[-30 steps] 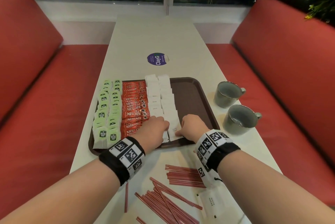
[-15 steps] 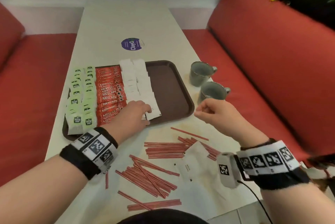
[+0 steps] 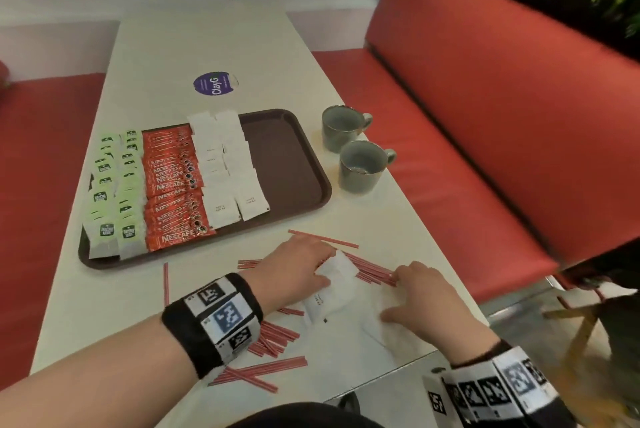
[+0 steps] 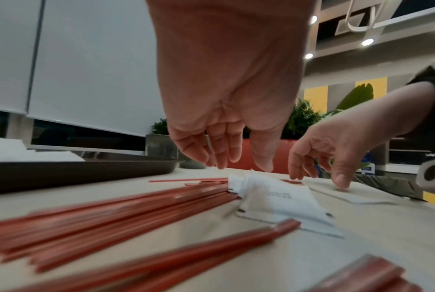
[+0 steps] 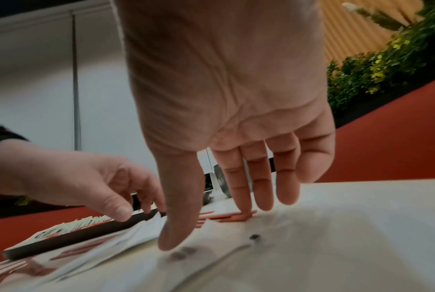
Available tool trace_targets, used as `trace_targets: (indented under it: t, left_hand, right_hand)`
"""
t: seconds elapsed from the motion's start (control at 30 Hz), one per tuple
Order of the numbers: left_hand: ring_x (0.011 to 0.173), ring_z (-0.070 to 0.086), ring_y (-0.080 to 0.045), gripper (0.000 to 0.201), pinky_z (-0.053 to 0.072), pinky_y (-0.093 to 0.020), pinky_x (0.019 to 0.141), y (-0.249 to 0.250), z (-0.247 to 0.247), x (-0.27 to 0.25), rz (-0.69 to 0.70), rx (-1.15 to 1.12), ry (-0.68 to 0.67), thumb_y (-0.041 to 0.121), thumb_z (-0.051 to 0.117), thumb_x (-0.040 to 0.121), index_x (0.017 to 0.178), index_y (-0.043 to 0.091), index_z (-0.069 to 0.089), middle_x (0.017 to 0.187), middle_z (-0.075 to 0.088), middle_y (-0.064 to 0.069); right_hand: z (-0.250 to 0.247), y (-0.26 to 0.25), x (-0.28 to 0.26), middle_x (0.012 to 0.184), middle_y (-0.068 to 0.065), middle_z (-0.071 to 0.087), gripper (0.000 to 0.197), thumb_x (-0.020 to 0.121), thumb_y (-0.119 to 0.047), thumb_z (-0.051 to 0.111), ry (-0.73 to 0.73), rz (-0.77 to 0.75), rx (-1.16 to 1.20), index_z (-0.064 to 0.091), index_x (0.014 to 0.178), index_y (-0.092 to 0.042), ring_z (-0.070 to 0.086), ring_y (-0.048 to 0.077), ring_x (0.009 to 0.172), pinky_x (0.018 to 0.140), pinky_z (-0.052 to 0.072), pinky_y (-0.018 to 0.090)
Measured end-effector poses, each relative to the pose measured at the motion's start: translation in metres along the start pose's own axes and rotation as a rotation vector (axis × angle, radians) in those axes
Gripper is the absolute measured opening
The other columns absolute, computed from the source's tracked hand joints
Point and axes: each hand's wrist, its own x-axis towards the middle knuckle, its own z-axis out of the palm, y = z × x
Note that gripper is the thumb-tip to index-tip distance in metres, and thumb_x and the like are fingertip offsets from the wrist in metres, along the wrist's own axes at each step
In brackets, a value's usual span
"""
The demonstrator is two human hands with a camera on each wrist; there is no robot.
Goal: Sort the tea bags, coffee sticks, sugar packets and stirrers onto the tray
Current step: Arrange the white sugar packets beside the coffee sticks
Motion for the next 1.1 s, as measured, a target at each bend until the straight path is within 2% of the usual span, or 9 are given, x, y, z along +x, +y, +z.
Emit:
trace_targets:
  t: [0.1,0.33,0.5,0.63,0.7,0.8,0.87,1.0,1.1]
  left_hand:
    - [0.131,0.032,-0.019,0.063,0.031,-0.031,0.105,0.013,0.008,0.008,-0.015,0.061,-0.052,0.039,0.063,0.085,0.141,0.024,0.037,0.142,0.043,0.002]
    - [0.129,0.033,-0.022,0.075,0.033,-0.032,0.103,0.023,0.018,0.018,-0.086,0.062,-0.038,0.035,0.07,0.078,0.143,0.025,0.032,0.142,0.043,0.001]
    - [0.128,0.035,-0.023,0.075,0.03,-0.034,0.107,0.028,0.02,0.023,-0.153,0.028,-0.056,0.028,0.069,0.075,0.14,0.028,0.034,0.138,0.045,0.001]
    - [0.119,0.038,-0.025,0.065,0.036,-0.037,0.097,0.034,0.024,0.02,-0.209,0.008,-0.054,0.019,0.064,0.079,0.135,0.032,0.035,0.13,0.048,0.0]
    - [0.123,0.037,-0.025,0.07,0.034,-0.038,0.097,0.037,0.026,0.017,-0.222,0.003,-0.034,0.016,0.064,0.08,0.139,0.034,0.031,0.135,0.042,0.0]
    - [0.128,0.035,-0.025,0.081,0.031,-0.04,0.1,0.039,0.025,0.013,-0.233,0.001,-0.015,0.022,0.069,0.08,0.145,0.036,0.023,0.142,0.034,0.001]
    - [0.128,0.035,-0.025,0.08,0.031,-0.041,0.101,0.039,0.024,0.013,-0.24,0.01,-0.03,0.024,0.07,0.08,0.145,0.035,0.024,0.142,0.035,0.001]
    - [0.128,0.035,-0.024,0.077,0.031,-0.041,0.102,0.04,0.022,0.014,-0.255,0.0,-0.034,0.023,0.07,0.08,0.143,0.036,0.027,0.141,0.038,0.001]
    - [0.128,0.034,-0.023,0.08,0.028,-0.04,0.102,0.04,0.022,0.013,-0.23,0.002,-0.003,0.021,0.07,0.078,0.142,0.039,0.025,0.142,0.038,0.004]
  right_hand:
    - [0.001,-0.002,-0.003,0.109,-0.004,0.05,0.059,0.071,-0.056,0.07,-0.006,-0.036,-0.006,0.052,0.116,-0.024,0.048,0.019,0.104,0.082,0.043,0.032]
    - [-0.004,-0.024,0.006,0.113,-0.001,0.054,0.053,0.079,-0.053,0.064,0.005,-0.276,-0.021,0.051,0.123,-0.025,0.05,0.022,0.107,0.083,0.039,0.033]
    - [0.002,-0.03,0.015,0.112,0.003,0.055,0.052,0.079,-0.05,0.064,-0.048,-0.281,-0.014,0.054,0.121,-0.02,0.054,0.025,0.104,0.082,0.04,0.033]
    - [0.005,-0.034,0.019,0.115,0.004,0.056,0.049,0.082,-0.043,0.062,-0.016,-0.291,-0.048,0.051,0.123,-0.017,0.055,0.026,0.106,0.081,0.038,0.033]
    - [0.003,-0.034,0.02,0.116,0.005,0.056,0.046,0.084,-0.039,0.06,0.005,-0.302,-0.087,0.051,0.123,-0.016,0.055,0.026,0.107,0.08,0.036,0.033]
    - [-0.001,-0.033,0.023,0.113,0.004,0.056,0.04,0.085,-0.036,0.059,-0.017,-0.314,-0.086,0.052,0.119,-0.017,0.055,0.026,0.106,0.077,0.032,0.034]
    - [-0.005,-0.031,0.024,0.104,0.001,0.055,0.035,0.082,-0.034,0.06,-0.052,-0.308,-0.03,0.053,0.113,-0.02,0.056,0.026,0.103,0.078,0.033,0.034]
    - [-0.011,-0.021,0.026,0.09,-0.005,0.048,0.018,0.08,-0.031,0.059,-0.085,-0.293,0.062,0.047,0.092,-0.025,0.052,0.022,0.089,0.074,0.031,0.031]
    - [-0.015,-0.013,0.029,0.089,-0.006,0.05,0.02,0.08,-0.035,0.062,-0.09,-0.282,0.11,0.053,0.094,-0.024,0.049,0.019,0.086,0.076,0.036,0.031]
